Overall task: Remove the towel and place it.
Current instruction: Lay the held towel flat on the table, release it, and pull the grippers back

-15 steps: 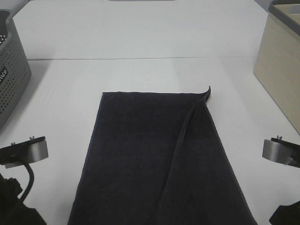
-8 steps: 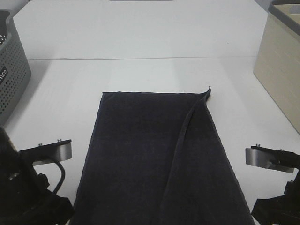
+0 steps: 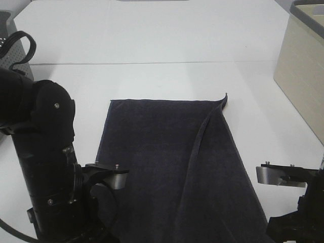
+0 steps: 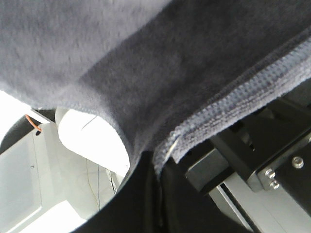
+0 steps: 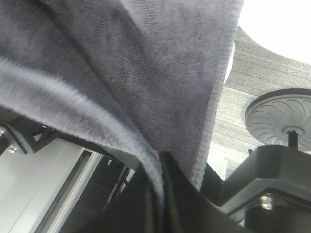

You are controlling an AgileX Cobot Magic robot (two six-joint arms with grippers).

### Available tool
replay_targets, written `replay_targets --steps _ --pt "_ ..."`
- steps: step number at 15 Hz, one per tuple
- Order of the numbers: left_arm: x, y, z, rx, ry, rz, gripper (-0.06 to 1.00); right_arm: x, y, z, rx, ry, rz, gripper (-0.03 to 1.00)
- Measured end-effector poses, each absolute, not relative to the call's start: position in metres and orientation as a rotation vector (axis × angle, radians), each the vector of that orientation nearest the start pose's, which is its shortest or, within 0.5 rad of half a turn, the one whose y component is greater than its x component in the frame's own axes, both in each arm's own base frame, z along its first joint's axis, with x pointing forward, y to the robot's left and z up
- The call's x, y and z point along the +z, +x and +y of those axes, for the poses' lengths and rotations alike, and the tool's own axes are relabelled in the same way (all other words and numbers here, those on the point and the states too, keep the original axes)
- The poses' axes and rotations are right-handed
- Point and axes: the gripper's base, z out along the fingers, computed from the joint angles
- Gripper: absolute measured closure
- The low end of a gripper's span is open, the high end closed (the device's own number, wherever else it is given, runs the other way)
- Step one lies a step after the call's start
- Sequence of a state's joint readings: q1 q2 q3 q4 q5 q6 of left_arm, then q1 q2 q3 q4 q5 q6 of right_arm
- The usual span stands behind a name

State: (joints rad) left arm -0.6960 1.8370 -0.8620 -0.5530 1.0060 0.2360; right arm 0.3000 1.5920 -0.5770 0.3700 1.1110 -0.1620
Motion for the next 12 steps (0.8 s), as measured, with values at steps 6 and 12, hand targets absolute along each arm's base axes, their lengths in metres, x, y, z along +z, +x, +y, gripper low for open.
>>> replay_targets --steps 6,12 --pt "0.1289 0.1789 -0.2071 -0.660 0.898 3.371 0.79 0.1408 0.1597 0.0873 0.617 -0.387 3.534 0.59" --pt "0.1330 0.1746 -0.2119 -0.785 0.820 3.418 0.17 0.1403 0.1611 0.0879 0.619 -0.373 3.518 0.33"
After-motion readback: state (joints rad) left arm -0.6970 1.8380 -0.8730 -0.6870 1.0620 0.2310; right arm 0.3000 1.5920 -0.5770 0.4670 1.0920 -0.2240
